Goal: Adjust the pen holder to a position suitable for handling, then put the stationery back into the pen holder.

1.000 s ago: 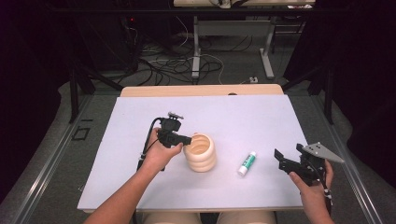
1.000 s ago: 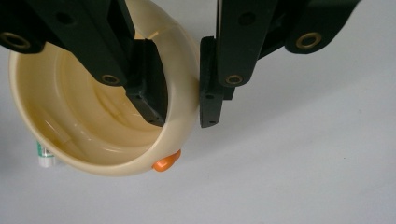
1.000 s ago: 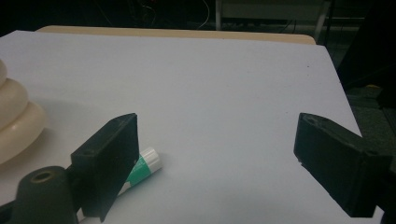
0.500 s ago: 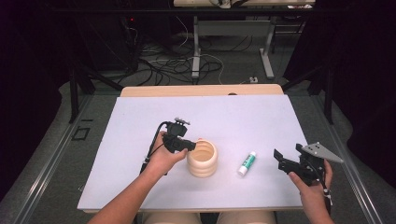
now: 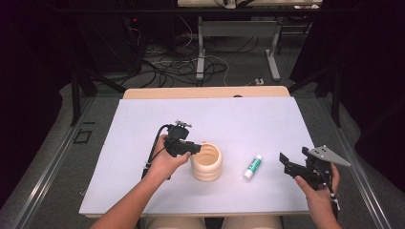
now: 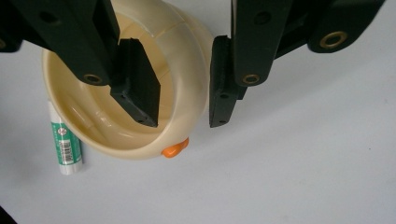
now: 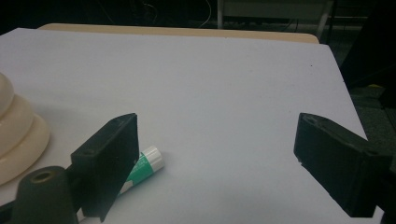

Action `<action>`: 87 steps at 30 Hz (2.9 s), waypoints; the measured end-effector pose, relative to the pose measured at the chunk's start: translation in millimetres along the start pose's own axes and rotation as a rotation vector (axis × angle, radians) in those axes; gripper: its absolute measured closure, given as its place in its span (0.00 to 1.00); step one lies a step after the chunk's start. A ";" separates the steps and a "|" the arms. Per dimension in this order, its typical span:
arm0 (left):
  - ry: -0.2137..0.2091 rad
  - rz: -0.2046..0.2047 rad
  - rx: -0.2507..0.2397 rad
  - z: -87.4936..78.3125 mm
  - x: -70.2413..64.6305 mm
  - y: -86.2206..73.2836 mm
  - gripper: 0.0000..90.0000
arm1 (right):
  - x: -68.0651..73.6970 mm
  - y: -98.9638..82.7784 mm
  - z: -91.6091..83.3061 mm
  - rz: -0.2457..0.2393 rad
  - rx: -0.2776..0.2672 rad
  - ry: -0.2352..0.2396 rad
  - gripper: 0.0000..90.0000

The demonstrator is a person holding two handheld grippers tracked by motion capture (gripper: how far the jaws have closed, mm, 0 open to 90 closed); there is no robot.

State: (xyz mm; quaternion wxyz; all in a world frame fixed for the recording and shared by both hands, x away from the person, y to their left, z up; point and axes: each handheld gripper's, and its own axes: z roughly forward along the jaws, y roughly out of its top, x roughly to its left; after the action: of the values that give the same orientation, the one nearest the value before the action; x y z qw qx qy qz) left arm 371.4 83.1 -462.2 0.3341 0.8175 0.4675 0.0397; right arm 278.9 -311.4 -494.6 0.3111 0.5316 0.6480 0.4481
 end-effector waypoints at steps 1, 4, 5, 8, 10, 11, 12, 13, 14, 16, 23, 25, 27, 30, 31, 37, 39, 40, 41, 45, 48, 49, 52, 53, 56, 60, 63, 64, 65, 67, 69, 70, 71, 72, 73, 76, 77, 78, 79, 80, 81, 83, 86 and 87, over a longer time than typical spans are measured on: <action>0.001 0.006 -0.005 -1.3 0.4 -0.2 0.70 | -0.3 0.5 -1.1 -0.006 0.013 0.003 0.15; -0.001 0.005 -0.033 -4.1 0.8 -1.3 0.68 | -0.2 0.7 -1.3 -0.012 0.011 0.004 0.15; -0.006 0.008 -0.038 -5.7 1.5 -1.5 0.68 | 0.0 0.8 -1.5 -0.011 0.011 0.003 0.15; -0.003 0.007 -0.075 -10.2 3.0 -2.7 0.64 | 0.3 0.9 -1.5 -0.010 0.015 0.006 0.15; -0.005 0.002 -0.106 -14.6 5.0 -4.0 0.62 | 0.7 0.9 -1.5 -0.006 0.016 0.008 0.15; -0.005 0.005 -0.125 -16.8 6.6 -4.8 0.62 | 0.7 0.9 -1.5 -0.006 0.016 0.008 0.15; -0.006 0.000 -0.143 -19.4 8.1 -5.9 0.60 | 0.8 0.8 -1.1 -0.011 0.013 0.008 0.15; -0.005 0.002 -0.153 -21.0 9.4 -6.6 0.60 | 0.8 0.8 -1.1 -0.011 0.013 0.008 0.15; -0.005 -0.002 -0.169 -23.4 11.2 -7.7 0.60 | 0.8 1.0 -1.3 -0.014 0.017 0.005 0.15; 0.000 -0.001 -0.199 -26.3 14.0 -9.6 0.55 | 1.5 0.8 -0.3 -0.013 0.004 0.005 0.15; 0.023 0.013 -0.275 -35.3 24.8 -18.2 0.45 | 3.7 2.2 -0.6 -0.026 0.019 0.012 0.15; 0.039 0.021 -0.298 -39.2 28.1 -22.5 0.43 | 4.5 2.4 0.4 -0.032 0.012 0.013 0.15; 0.033 0.020 -0.299 -41.3 29.4 -23.8 0.38 | 6.3 3.4 -0.5 -0.034 0.021 0.014 0.15; 0.035 0.024 -0.340 -46.2 32.5 -27.8 0.35 | 6.5 4.3 0.0 -0.051 0.022 0.026 0.15; 0.035 0.036 -0.356 -49.2 34.1 -29.5 0.33 | 7.1 4.8 0.2 -0.057 0.023 0.026 0.15; 0.047 0.019 -0.434 -62.4 39.8 -41.8 0.29 | 13.6 8.4 3.0 -0.122 0.039 0.069 0.15; 0.040 -0.022 -0.465 -66.3 42.8 -48.0 0.27 | 16.2 9.1 4.9 -0.157 0.059 0.094 0.15; 0.034 -0.034 -0.473 -67.2 44.1 -50.2 0.24 | 18.8 9.7 6.3 -0.179 0.077 0.105 0.13; 0.035 -0.046 -0.485 -67.9 45.8 -53.2 0.21 | 23.2 10.4 8.6 -0.226 0.093 0.103 0.07; 0.058 -0.080 -0.501 -69.8 52.2 -65.8 0.18 | 33.0 12.5 13.1 -0.304 0.132 0.102 0.00; 0.081 -0.103 -0.521 -71.0 58.0 -74.6 0.16 | 35.8 13.5 15.3 -0.320 0.147 0.125 0.00; 0.089 -0.107 -0.525 -70.9 59.8 -77.4 0.14 | 36.8 14.1 16.0 -0.329 0.152 0.130 0.00; 0.100 -0.101 -0.525 -71.5 65.9 -86.1 0.07 | 38.7 17.3 17.7 -0.355 0.170 0.148 0.00; 0.105 -0.101 -0.530 -71.7 67.5 -88.7 0.05 | 39.6 18.7 18.2 -0.365 0.174 0.151 0.00; 0.107 -0.101 -0.538 -73.4 71.2 -95.0 0.00 | 42.0 23.3 18.8 -0.418 0.188 0.166 0.00; 0.120 -0.090 -0.555 -75.1 74.9 -102.5 0.00 | 47.1 27.7 21.8 -0.494 0.190 0.201 0.08; 0.139 -0.078 -0.563 -74.8 75.4 -105.7 0.00 | 52.7 30.2 24.7 -0.570 0.211 0.238 0.18; 0.145 -0.071 -0.560 -74.9 75.5 -106.2 0.00 | 54.8 30.3 26.6 -0.600 0.221 0.253 0.18; 0.151 -0.066 -0.558 -74.8 75.4 -106.7 0.00 | 56.1 31.1 28.0 -0.631 0.239 0.263 0.19; 0.150 -0.063 -0.555 -74.9 75.4 -107.1 0.00 | 59.4 32.3 32.1 -0.722 0.266 0.288 0.26; 0.150 -0.054 -0.552 -75.2 75.3 -107.5 0.00 | 63.1 33.6 34.8 -0.798 0.297 0.292 0.28; 0.149 -0.059 -0.557 -74.7 74.6 -107.6 0.00 | 64.8 34.0 37.0 -0.839 0.296 0.303 0.29; 0.149 -0.057 -0.559 -74.6 74.6 -107.8 0.00 | 66.0 35.7 37.7 -0.882 0.313 0.302 0.29; 0.148 -0.057 -0.562 -74.3 74.4 -107.7 0.00 | 67.1 36.1 38.4 -0.901 0.320 0.307 0.30; 0.145 -0.057 -0.562 -74.3 74.2 -107.7 0.00 | 68.1 37.1 39.1 -0.924 0.327 0.315 0.31; 0.144 -0.047 -0.552 -75.4 74.3 -108.0 0.00 | 71.1 41.9 40.8 -0.990 0.334 0.344 0.34; 0.142 -0.047 -0.552 -75.4 74.4 -108.1 0.00 | 72.1 43.0 41.3 -1.000 0.336 0.354 0.34; 0.143 -0.047 -0.555 -75.0 74.7 -108.0 0.00 | 73.4 44.4 41.4 -1.013 0.347 0.358 0.35; 0.142 -0.048 -0.554 -74.8 74.9 -108.1 0.00 | 74.5 46.3 42.4 -1.054 0.350 0.362 0.35; 0.141 -0.048 -0.552 -74.4 75.1 -108.3 0.00 | 75.6 47.3 43.0 -1.083 0.355 0.360 0.35; 0.141 -0.048 -0.552 -74.0 75.1 -108.4 0.00 | 76.8 47.7 43.4 -1.105 0.360 0.356 0.35; 0.140 -0.048 -0.548 -73.5 74.5 -108.7 0.00 | 78.8 49.2 44.4 -1.165 0.373 0.359 0.35; 0.139 -0.051 -0.556 -72.9 73.6 -107.9 0.00 | 82.4 47.5 46.2 -1.239 0.390 0.375 0.34; 0.140 -0.049 -0.553 -73.0 73.5 -108.0 0.00 | 83.0 46.5 47.3 -1.256 0.381 0.381 0.34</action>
State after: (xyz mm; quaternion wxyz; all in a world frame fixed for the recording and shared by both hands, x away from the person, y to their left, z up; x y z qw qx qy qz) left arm 305.3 215.0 -486.9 0.5122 0.6792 0.4803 0.2140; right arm 319.5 -217.6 -465.2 0.2934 0.0121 0.9446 0.1464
